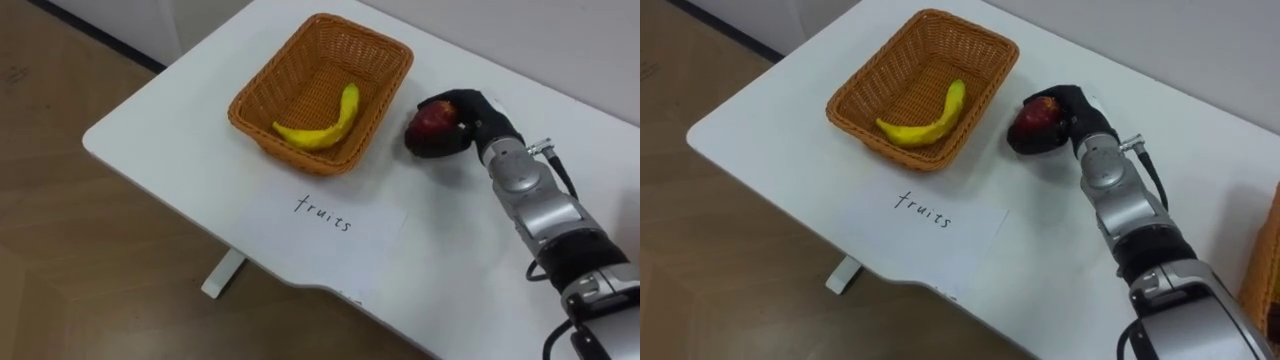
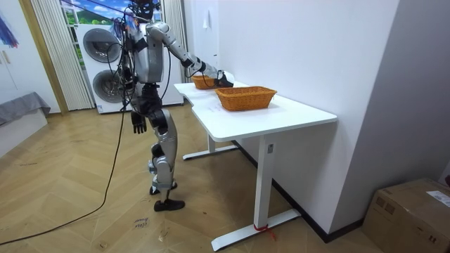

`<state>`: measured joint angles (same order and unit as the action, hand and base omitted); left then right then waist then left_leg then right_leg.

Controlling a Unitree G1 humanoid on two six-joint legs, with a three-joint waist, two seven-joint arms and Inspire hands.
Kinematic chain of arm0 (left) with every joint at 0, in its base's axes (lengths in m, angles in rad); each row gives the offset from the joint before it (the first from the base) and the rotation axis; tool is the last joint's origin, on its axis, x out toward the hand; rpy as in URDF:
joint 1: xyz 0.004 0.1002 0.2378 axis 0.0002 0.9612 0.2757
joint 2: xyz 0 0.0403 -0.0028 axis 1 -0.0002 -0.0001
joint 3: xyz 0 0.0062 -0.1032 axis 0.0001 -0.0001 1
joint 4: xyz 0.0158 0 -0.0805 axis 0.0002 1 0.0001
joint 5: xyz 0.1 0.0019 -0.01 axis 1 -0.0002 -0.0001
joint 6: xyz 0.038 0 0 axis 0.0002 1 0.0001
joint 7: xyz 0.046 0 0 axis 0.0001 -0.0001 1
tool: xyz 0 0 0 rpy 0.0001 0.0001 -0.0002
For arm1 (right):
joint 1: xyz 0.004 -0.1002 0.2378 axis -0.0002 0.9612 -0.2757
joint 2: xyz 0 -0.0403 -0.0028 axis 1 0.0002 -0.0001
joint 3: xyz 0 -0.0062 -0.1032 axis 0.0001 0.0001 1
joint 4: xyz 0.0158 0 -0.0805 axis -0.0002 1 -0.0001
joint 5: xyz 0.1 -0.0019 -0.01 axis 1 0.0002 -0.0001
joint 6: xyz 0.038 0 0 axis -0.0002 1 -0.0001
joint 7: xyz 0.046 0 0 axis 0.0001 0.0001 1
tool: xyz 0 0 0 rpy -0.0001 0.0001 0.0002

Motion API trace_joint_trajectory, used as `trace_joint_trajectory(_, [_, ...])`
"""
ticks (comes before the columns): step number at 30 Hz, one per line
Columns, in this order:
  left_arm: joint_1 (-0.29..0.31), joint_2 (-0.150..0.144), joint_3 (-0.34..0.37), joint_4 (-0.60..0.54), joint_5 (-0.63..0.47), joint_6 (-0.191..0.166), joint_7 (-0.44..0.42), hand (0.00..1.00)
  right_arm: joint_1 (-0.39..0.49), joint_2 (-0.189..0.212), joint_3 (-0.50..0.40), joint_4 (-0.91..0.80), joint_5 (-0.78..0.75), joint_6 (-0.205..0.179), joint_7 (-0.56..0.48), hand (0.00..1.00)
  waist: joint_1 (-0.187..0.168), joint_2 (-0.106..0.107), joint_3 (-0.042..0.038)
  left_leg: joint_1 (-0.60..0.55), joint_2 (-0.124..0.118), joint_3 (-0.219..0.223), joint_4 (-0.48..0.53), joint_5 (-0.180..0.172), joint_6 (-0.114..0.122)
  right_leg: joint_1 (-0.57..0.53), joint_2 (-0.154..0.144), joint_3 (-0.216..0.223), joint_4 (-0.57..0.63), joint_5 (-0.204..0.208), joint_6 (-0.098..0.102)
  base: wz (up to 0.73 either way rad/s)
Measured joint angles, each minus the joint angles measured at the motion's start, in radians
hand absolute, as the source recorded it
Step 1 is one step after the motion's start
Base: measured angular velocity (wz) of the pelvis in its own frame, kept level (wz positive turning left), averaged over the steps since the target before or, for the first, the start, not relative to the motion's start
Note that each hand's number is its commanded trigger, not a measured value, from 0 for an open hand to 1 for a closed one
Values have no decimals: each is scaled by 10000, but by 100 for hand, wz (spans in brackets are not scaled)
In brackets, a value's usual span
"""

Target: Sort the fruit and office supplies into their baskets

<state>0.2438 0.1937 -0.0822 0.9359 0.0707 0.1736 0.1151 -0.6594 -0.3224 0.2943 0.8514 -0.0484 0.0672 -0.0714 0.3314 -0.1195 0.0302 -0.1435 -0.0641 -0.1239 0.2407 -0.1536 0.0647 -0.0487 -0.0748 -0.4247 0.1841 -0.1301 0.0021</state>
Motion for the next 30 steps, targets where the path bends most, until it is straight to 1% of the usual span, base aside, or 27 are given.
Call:
trace_joint_trajectory(15, [-5, 2, 2, 131, 10, 7, -6, 0, -5, -3, -12, -1, -16, 1, 81, 100, -6, 4, -2, 14, 1, 4, 7, 4, -5, 11, 2, 12, 3, 0, 0, 0])
trace_joint_trajectory(19, [6, 1, 2, 254, 1, 22, -5, 0, -19, -5, -12, -21, -55, 3, 103, 100, -7, 25, -15, 16, 3, 19, -2, 4, -5, -6, 1, 69, 7, 0, 0, 0])
trace_joint_trajectory(22, [9, 2, 4, 238, -3, 44, 1, 0, -35, -5, -25, -71, -416, 20, 186, 100, -101, 78, -62, 18, 1, 15, -8, 5, -5, 1, 2, 65, 8, 0, 0, 0])
trace_joint_trajectory(24, [14, 1, 33, 218, 3, 92, -4, 0, -40, -3, -24, -266, -842, 206, 329, 100, -214, 113, -78, 130, 1, -1, -49, 7, -5, 94, 2, 54, -5, -3, 3, 0])
trace_joint_trajectory(26, [41, -1, 52, 137, -3, 163, -7, 0, -45, -12, -31, -614, -830, 351, 355, 100, -295, 110, -89, 204, 4, -3, -80, 7, -5, 147, 8, 64, -13, -4, 5, 0])
trace_joint_trajectory(29, [33, -26, 102, -73, 74, 201, -6, 0, -46, -74, -56, -1329, -613, 422, 344, 100, -421, 88, -113, 334, 10, 9, -88, 8, -7, 257, 14, 82, -25, -4, 5, -2])
trace_joint_trajectory(30, [21, -27, 136, -137, 114, 221, -6, 0, -46, -74, -56, -1540, -596, 452, 317, 100, -501, 72, -160, 407, 13, 1, -97, 8, -7, 332, 15, 62, -35, -4, 5, 4])
